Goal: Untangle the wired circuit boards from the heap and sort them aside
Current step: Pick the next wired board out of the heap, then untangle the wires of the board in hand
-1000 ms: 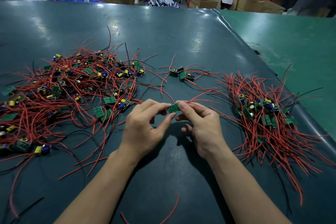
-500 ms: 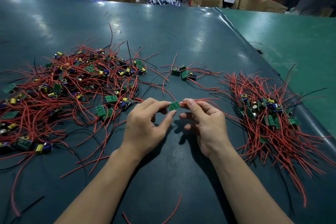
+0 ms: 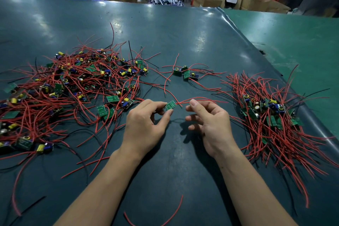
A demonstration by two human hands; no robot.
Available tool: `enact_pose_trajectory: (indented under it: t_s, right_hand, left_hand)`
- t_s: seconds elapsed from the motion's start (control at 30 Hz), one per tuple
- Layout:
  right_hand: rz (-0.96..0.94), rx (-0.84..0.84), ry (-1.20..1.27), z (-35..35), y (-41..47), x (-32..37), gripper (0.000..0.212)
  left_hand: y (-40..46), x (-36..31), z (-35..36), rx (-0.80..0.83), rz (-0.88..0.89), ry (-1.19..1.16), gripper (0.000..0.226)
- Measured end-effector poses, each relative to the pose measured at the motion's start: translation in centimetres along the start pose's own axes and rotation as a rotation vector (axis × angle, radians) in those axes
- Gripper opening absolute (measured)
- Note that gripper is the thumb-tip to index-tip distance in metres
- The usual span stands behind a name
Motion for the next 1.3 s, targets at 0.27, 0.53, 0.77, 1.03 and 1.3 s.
enact_pose_trajectory:
  t_s: [0.27, 0.53, 0.77, 1.03, 1.3]
  right_hand:
    - [0.070, 0.092, -0.006, 0.5, -0.1, -0.4, 0.010]
    - [-0.019, 0.101, 0.050, 0.3, 0.0, 0.1, 0.009]
    - [-0.033, 0.010, 0.026, 0.4, -0.1, -0.3, 0.012]
    - [-0.049, -0.070, 0.099, 0.5, -0.1, -0.5, 0.027]
    - [-0.094, -0.137, 0.198, 0.1, 0.0, 0.0, 0.011]
  left_hand:
    - [0.0, -0.7, -0.1, 0.027, 0.061, -0.036, 0.013]
    - [0.0, -1.3, 0.2, 0.103, 0.090, -0.175, 0.011]
    - [-0.1, -1.5, 0.3, 0.074, 0.094, -0.118, 0.012]
    - [-0.2, -1.9, 0.7, 0.061, 0.106, -0.086, 0.013]
    - [0.0, -1.3, 0.3, 0.013, 0.064, -0.071, 0.012]
Point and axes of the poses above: each hand's wrist, its own y-axis towards the middle knuckle, its own z-axis out of the palm, x = y × z, the point moved 5 cm from there along y, towards the middle knuckle, and after that the axes turned 1 degree about -y, right-handed, at the moved point
